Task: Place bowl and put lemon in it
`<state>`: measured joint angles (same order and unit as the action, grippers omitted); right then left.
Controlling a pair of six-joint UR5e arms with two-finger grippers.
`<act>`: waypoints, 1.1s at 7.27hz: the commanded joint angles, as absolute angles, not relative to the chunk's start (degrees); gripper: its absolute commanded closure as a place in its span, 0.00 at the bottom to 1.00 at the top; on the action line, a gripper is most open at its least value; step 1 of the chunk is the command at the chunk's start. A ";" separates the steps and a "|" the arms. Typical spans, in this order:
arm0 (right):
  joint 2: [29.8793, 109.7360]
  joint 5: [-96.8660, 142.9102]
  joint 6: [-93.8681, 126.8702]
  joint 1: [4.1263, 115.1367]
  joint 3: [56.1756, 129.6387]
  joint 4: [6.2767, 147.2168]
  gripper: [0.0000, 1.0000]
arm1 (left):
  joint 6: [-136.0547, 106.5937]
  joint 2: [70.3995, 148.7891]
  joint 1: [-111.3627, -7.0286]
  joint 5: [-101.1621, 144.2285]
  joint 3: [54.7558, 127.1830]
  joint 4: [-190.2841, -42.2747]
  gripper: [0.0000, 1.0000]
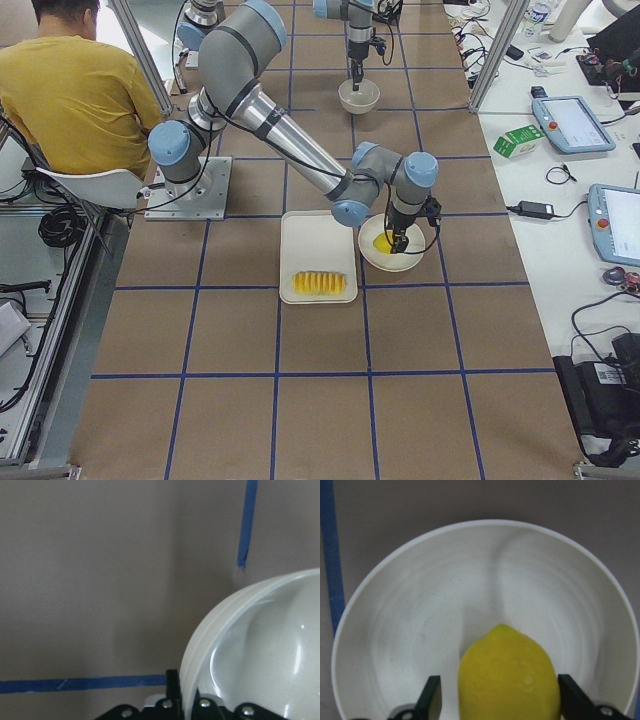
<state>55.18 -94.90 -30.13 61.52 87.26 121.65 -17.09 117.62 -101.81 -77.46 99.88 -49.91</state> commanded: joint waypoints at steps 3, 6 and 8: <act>58.25 -95.10 -28.31 61.87 87.10 119.46 1.00 | -18.01 117.51 -101.52 -78.40 99.85 -51.23 0.20; 68.08 -93.00 -12.28 70.44 87.19 105.16 1.00 | -17.06 110.43 -101.34 -85.80 91.98 -69.33 0.11; 73.45 -87.30 -1.44 79.14 87.27 101.00 1.00 | -8.41 103.31 -99.16 -89.21 86.59 -87.38 0.08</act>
<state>69.98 -90.56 -7.65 73.55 87.20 103.94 -14.04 107.81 -100.76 -87.07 89.83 -76.85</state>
